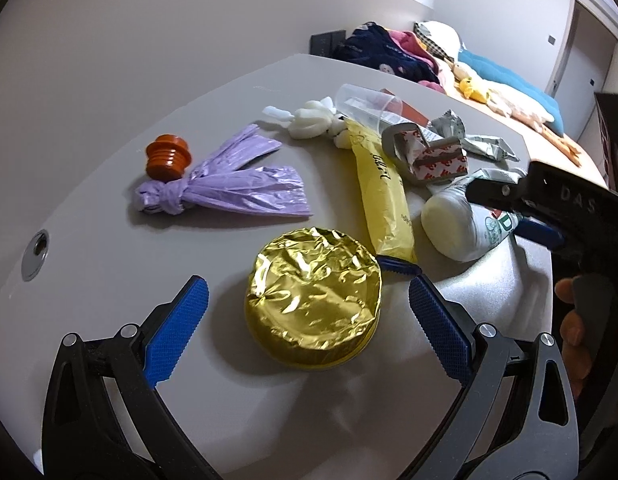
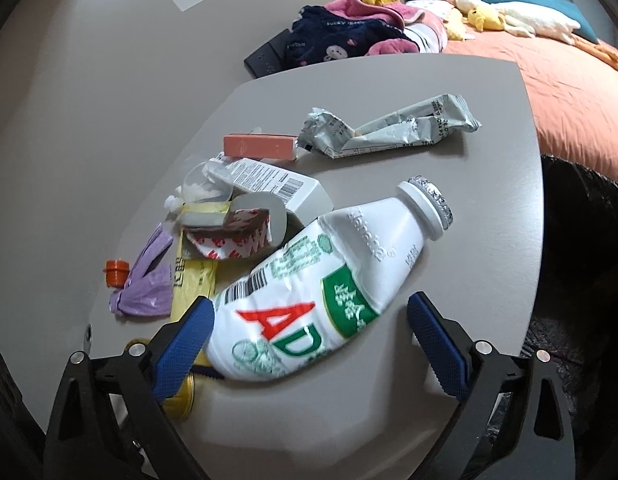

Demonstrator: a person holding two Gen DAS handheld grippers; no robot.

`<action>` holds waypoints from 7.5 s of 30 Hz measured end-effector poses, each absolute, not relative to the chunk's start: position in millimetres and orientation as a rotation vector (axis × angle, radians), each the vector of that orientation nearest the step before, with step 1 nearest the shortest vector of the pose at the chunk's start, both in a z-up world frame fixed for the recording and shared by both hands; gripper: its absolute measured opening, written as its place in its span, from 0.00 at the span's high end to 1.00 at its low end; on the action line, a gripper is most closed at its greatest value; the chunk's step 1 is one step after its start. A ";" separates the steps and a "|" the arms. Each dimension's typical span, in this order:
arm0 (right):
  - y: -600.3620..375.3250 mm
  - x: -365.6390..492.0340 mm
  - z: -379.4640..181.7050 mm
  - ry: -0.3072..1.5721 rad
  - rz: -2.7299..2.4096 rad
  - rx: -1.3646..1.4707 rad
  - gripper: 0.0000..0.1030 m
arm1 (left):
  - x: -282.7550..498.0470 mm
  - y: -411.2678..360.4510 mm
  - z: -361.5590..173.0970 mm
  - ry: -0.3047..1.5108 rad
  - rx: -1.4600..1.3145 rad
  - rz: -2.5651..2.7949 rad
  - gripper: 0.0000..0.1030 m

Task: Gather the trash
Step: 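Grasp the white AD milk bottle with the right tool while the left tool grasps the gold foil cup, then carry the bottle and gold cup over the black bin and open both tools, then move both tools back over the table toward the wrappers, then grasp the silver-green wrapper with the right tool while the left tool grasps the yellow wrapper, then carry both wrappers over the bin and open both tools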

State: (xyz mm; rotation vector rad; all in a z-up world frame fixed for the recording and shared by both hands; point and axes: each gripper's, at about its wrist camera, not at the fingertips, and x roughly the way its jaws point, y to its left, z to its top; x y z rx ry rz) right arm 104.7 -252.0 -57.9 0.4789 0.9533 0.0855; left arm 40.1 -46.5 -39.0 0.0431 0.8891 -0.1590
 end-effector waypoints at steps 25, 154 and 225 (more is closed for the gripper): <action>-259.0 106.0 -49.1 0.906 0.193 0.528 0.71 | 38.0 -37.2 -42.3 0.883 -0.021 -0.177 0.31; -312.7 167.4 -32.1 0.889 0.092 0.119 0.29 | 110.2 -113.8 -44.6 0.925 0.026 -0.188 0.14; -379.0 70.8 14.0 0.808 0.115 0.218 0.86 | 34.5 -180.7 5.9 0.838 0.024 -0.334 0.85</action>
